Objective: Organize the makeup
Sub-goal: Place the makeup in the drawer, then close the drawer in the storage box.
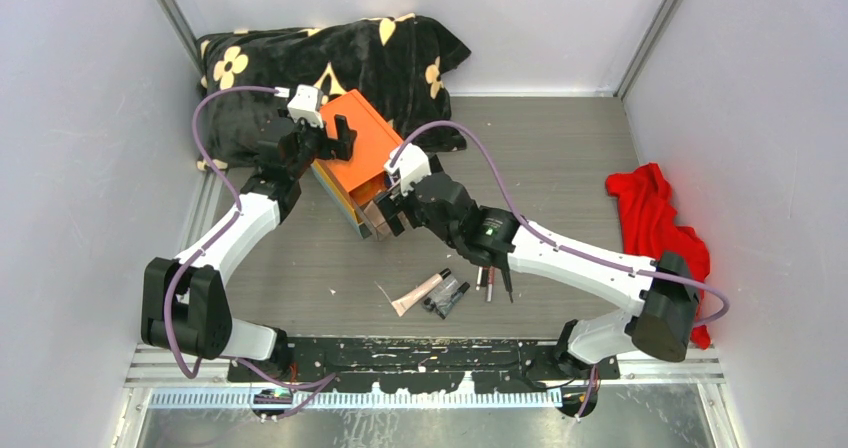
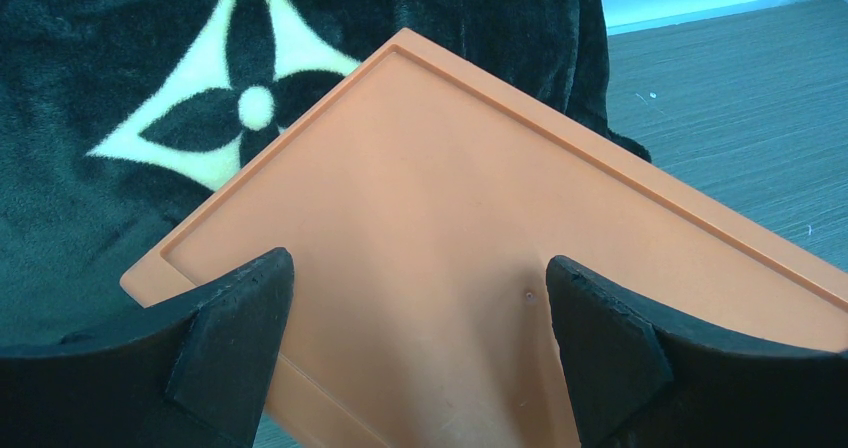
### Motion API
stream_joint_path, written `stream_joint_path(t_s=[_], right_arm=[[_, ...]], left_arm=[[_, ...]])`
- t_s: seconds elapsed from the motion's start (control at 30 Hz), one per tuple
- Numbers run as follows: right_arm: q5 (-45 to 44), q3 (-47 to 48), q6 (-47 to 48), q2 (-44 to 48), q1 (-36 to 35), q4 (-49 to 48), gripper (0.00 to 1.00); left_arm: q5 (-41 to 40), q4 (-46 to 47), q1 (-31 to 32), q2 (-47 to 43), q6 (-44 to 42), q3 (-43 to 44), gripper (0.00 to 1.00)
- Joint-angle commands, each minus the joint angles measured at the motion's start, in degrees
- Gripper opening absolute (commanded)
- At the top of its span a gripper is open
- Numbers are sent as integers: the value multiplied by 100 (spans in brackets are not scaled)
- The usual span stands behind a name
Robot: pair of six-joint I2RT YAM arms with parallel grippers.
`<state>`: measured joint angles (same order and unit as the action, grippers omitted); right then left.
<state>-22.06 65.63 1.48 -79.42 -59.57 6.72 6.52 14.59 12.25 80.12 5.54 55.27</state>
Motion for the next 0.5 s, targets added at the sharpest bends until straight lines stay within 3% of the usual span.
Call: stream_joint_path(t_s=[0.0,0.1,0.2,0.27,0.37,0.43,0.47], right_arm=[[-266,42,112,409,-1,-415,92],[-485,-19,165,598,2,-415,89],[-644,-135,177,791,2,-315,78],[-694,-263,150,905,3,-226,60],[-783,-579,-4,1112,2,-126,18],[-786,-856,-134,1295,6,-114,3],[-770,-991,-203,1384,0,-108,1]], left_arm=[[-222,-1749,-122,364,321,-368,97],[-230,-1749,-126,369,325,-382,97],[-231,-1749,-127,360,316,-385,97],[-229,-1749,-128,350,309,-390,97],[-231,-1749,-127,337,312,-386,97],[-231,-1749,-126,327,318,-397,97],[-226,-1749,-128,334,324,-396,97]])
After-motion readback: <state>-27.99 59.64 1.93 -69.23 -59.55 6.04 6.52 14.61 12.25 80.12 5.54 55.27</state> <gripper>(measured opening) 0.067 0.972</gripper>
